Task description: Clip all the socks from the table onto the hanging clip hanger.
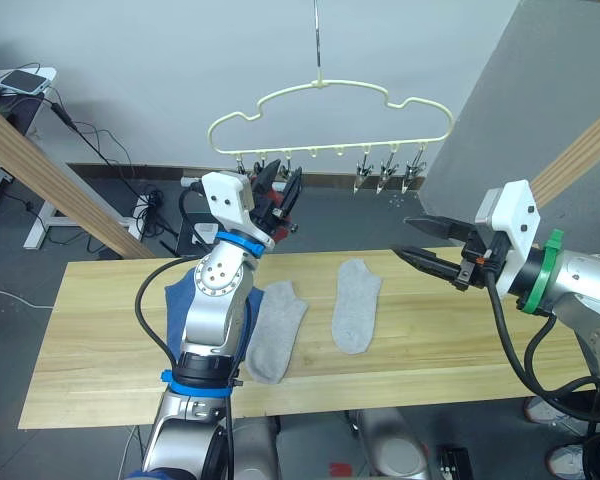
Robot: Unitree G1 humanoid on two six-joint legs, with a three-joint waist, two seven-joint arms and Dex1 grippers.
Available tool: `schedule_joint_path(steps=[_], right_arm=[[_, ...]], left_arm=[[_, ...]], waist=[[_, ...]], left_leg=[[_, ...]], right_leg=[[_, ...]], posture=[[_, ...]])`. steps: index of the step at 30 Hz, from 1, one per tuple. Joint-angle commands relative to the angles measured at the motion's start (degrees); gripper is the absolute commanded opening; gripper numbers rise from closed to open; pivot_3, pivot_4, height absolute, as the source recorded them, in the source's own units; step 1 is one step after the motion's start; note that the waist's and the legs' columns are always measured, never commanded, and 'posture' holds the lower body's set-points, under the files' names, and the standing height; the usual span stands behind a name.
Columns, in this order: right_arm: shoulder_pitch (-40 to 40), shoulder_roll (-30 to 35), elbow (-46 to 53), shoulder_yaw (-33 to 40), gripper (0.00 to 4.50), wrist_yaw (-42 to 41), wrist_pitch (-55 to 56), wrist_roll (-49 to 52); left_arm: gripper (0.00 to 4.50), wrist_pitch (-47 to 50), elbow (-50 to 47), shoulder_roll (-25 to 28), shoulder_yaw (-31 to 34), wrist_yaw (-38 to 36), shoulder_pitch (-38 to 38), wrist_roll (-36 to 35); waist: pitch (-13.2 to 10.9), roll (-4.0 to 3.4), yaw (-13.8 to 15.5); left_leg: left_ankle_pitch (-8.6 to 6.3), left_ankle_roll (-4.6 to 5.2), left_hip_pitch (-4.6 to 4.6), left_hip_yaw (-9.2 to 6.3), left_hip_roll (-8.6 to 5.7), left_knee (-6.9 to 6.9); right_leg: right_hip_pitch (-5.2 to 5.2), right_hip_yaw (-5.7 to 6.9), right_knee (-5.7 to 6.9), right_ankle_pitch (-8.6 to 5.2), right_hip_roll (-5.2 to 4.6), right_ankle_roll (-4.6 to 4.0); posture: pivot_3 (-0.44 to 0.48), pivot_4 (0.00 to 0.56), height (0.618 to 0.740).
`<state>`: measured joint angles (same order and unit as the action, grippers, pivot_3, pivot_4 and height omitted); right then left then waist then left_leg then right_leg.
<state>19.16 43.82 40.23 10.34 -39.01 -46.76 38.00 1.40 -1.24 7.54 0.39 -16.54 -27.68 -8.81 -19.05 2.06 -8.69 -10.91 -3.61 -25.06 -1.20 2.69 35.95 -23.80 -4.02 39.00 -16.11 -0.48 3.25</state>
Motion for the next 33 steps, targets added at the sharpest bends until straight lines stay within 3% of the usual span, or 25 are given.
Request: schedule_joint_path(steps=[1,10,16,19,24,26,29,33], right_arm=[[1.0,0.8,0.8,1.9,2.21,-0.3,1.0,1.7],[2.0,1.2,-0.2,1.3,2.21,-0.2,1.0,2.9],[1.6,0.9,0.3,1.2,2.21,0.0,0.9,3.3],[1.0,1.0,0.7,1.2,2.21,0.2,0.9,3.7],[-1.3,1.2,1.6,0.0,2.21,0.4,1.4,2.7],[-4.2,2.2,1.7,-5.0,2.21,3.2,1.1,-3.0],[-7.0,-1.6,-1.4,-13.3,2.78,11.0,2.9,-12.7],[-6.2,-10.0,-7.2,-21.7,4.16,19.2,5.1,-21.9]], left_arm=[[1.81,0.1,-2.4,-0.3,-0.2,0.6,-0.1,0.1],[1.81,1.0,-1.9,-0.4,-0.6,-0.5,-0.6,-0.7],[0.49,0.8,-0.1,-0.6,-0.2,-1.4,-2.2,-1.1],[0.07,0.5,0.5,-0.3,0.1,-1.8,-2.6,-1.1],[0.02,0.5,0.0,0.6,0.4,-2.7,-2.0,-1.0],[0.02,1.0,-0.4,1.3,0.5,-3.4,-1.9,-1.4],[0.02,2.2,-1.4,2.5,0.4,-5.7,-2.0,-2.4],[0.02,4.3,-3.2,4.6,-0.1,-8.8,-1.6,-4.3]], waist=[[0.0,0.0,0.0],[0.0,0.0,0.0],[0.0,0.0,-0.1],[0.0,0.0,-0.2],[0.0,0.0,-0.3],[0.0,0.0,-0.3],[0.0,0.04,-0.3],[0.0,-0.01,-0.9]], left_leg=[[0.0,0.0,0.0,0.0,0.0,0.0],[0.0,0.0,0.0,-0.01,0.0,0.0],[0.0,0.0,0.0,-0.02,0.0,0.01],[0.0,0.0,0.0,-0.02,-0.01,0.01],[0.0,0.0,0.0,-0.04,0.0,0.01],[0.0,0.0,0.0,-0.02,0.0,0.02],[0.0,0.0,0.02,-0.08,0.02,0.01],[0.01,-0.01,0.03,-0.03,0.01,0.02]], right_leg=[[0.0,0.0,0.0,0.0,0.0,0.0],[0.01,0.01,-0.01,0.0,0.0,0.0],[0.02,0.02,-0.01,0.01,0.0,0.01],[0.02,0.02,-0.01,0.01,0.0,0.01],[0.02,0.02,-0.01,0.01,0.01,0.0],[0.02,0.01,-0.01,0.01,0.0,0.01],[0.06,0.06,-0.02,-0.04,0.03,0.09],[0.01,-0.02,0.02,-0.03,0.02,0.12]], posture=[[-0.327,0.323,0.732],[-0.329,0.322,0.732],[-0.329,0.322,0.732],[-0.33,0.321,0.732],[-0.33,0.321,0.732],[-0.33,0.321,0.732],[-0.324,0.328,0.732],[-0.316,0.334,0.732]])
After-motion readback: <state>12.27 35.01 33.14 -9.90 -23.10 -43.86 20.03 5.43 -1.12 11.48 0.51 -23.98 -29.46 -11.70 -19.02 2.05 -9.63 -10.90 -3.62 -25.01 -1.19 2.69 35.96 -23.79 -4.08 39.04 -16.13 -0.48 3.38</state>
